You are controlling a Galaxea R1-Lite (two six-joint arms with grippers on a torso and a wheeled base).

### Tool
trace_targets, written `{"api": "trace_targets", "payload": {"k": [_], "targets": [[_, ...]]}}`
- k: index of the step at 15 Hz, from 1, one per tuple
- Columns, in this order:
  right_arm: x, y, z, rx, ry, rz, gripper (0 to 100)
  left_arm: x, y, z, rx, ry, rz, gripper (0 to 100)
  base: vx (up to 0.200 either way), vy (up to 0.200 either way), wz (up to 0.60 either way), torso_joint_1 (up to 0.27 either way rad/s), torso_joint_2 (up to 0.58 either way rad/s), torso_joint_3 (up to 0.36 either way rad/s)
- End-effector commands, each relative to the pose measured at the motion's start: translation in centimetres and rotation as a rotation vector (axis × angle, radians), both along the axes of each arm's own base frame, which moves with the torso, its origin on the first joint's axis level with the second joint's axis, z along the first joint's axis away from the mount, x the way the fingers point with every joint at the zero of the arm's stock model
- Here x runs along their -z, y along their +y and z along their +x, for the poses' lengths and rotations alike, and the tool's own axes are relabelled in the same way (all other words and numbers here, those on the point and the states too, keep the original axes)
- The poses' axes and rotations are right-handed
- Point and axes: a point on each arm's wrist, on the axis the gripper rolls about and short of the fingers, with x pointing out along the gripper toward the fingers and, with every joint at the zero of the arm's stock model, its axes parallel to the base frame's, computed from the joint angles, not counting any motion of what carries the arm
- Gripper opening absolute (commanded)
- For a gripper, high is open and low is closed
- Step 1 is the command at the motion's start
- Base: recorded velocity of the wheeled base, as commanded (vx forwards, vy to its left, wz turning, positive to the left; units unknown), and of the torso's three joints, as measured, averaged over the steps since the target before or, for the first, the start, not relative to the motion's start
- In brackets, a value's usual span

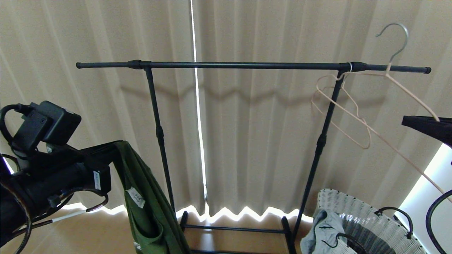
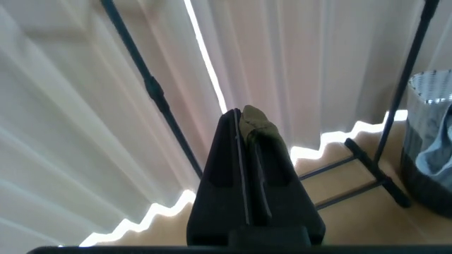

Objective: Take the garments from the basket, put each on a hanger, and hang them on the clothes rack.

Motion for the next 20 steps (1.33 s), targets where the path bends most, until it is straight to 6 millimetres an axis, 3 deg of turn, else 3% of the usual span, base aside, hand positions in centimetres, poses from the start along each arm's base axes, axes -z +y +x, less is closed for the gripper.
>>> {"api": "trace_targets", "payload": {"k": [1, 5, 7, 12, 16, 20], "targets": [[1.2, 0.9, 1.7, -0.08, 0.041, -0.056, 0, 0.0, -0.1, 0.3, -0.001, 0.002, 0.005, 0, 0.0, 0.0, 0.0, 0.0, 0.0, 0.0], [2.2, 2.2, 3.8, -0.239, 0.061, -0.1, 0, 0.0, -0.5, 1.5, -0.005, 0.016, 0.011, 0, 0.0, 0.0, 0.0, 0.0, 0.0, 0.0], [2.9, 3.0, 3.7, -0.4, 0.047, -0.107, 0, -0.4, -0.8, 2.7, -0.007, 0.015, 0.01, 0, 0.0, 0.0, 0.0, 0.0, 0.0, 0.0], [4.7, 3.6, 5.4, -0.415, 0.019, -0.29, 0, -1.6, -2.0, 5.9, -0.045, -0.006, 0.009, 0, 0.0, 0.0, 0.0, 0.0, 0.0, 0.0], [5.7, 6.1, 5.6, -0.595, 0.058, -0.225, 0, -3.3, -2.9, 7.6, -0.071, 0.014, 0.022, 0, 0.0, 0.0, 0.0, 0.0, 0.0, 0.0], [5.5, 9.2, 4.6, -0.752, 0.186, -0.023, 0, -5.0, -4.9, 10.4, -0.139, 0.022, 0.038, 0, 0.0, 0.0, 0.0, 0.0, 0.0, 0.0]]}}
